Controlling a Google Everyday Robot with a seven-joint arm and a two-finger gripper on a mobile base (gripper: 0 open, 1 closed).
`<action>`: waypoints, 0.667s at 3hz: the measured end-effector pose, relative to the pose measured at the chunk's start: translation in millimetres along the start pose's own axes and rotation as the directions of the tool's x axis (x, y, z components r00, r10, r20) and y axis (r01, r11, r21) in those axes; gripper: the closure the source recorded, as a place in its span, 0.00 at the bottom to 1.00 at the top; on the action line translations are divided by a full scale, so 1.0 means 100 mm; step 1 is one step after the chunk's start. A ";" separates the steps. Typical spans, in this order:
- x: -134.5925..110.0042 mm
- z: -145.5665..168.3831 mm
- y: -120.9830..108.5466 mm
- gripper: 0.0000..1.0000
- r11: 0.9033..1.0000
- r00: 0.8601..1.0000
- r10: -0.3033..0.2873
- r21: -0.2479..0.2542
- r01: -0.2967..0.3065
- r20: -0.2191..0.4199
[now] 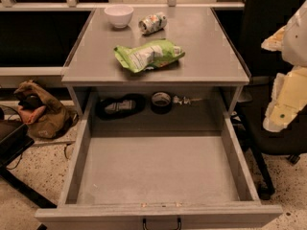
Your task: Place green rice chip bag into top drawer
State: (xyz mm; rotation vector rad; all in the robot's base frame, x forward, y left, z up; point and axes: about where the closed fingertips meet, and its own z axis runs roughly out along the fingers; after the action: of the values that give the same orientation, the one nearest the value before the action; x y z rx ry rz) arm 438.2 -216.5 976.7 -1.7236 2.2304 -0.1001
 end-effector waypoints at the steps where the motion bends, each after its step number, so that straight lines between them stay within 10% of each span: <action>1: 0.00 0.00 0.00 0.00 1.000 1.000 0.000 0.000 0.000 0.000; 2: -0.31 0.37 -0.07 0.00 0.996 0.996 -0.064 -0.051 0.068 0.070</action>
Offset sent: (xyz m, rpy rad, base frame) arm 0.0582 0.0800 -0.0694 0.1418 0.0752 0.2289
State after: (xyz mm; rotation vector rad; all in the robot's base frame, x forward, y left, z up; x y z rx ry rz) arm 462.3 -183.6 950.1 -1.8009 2.1464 0.0028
